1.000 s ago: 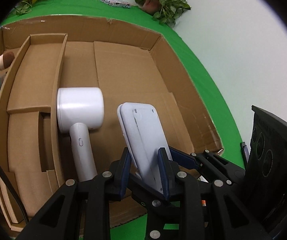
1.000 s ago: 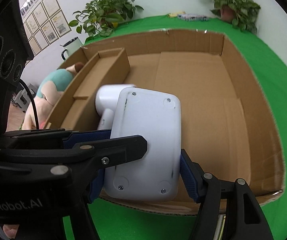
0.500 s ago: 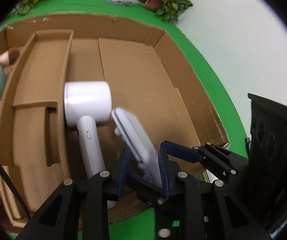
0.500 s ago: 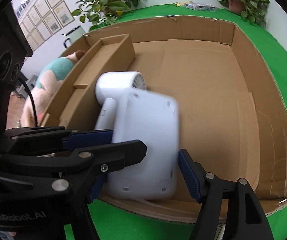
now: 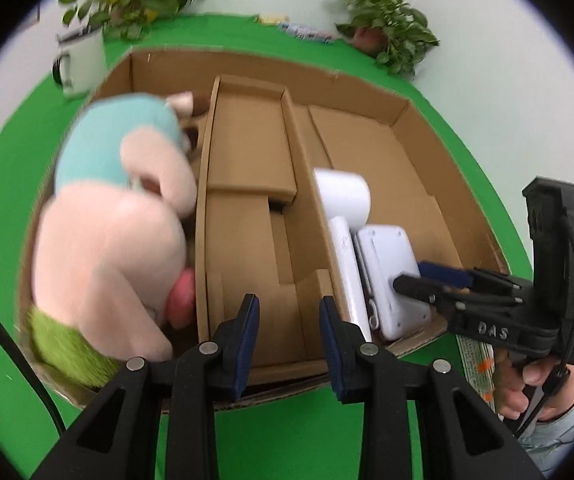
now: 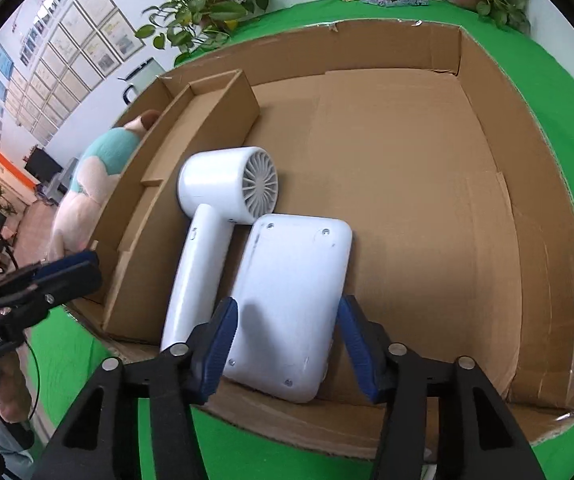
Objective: Organize objects
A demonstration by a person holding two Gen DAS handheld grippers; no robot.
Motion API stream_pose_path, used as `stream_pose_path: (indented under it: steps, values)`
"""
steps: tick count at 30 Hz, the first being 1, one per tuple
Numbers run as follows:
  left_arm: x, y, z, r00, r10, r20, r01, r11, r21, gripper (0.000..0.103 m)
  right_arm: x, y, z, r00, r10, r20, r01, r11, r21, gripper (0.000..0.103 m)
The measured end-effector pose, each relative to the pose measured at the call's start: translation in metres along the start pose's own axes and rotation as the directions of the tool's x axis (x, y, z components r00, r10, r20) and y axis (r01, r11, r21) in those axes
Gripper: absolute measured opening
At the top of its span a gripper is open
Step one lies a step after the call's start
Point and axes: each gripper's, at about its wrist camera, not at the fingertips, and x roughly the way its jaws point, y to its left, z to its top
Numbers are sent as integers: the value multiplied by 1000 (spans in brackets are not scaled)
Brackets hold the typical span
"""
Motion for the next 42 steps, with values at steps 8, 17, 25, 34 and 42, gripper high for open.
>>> stream_pose_path:
  steps: [8,17,25,34,42]
  values:
    - [6,-4,1,999,-39,-10,39,999,-15,29,9,-3,6,1000,-13,-5,13,1000,-19,44]
    - [3,-3,1,1000,-8,-18,8,1000,-7,35,10,1,7,1000,-11,2,11,998,-65,44]
    - [-2,-14,-1,998,57,25,-58,997,50,35,8,4,5,1000,-6,13,6,999,-34,48]
    - [-22,-18,-5,981,127,144,-136,989,54,35,-61,20,-24,962,-61,268,81,995,-62,102]
    - [-91,-87,-65,824,176,539,-307,937,164,85,-123,63,-106,827,-174,535,248,966,-69,102]
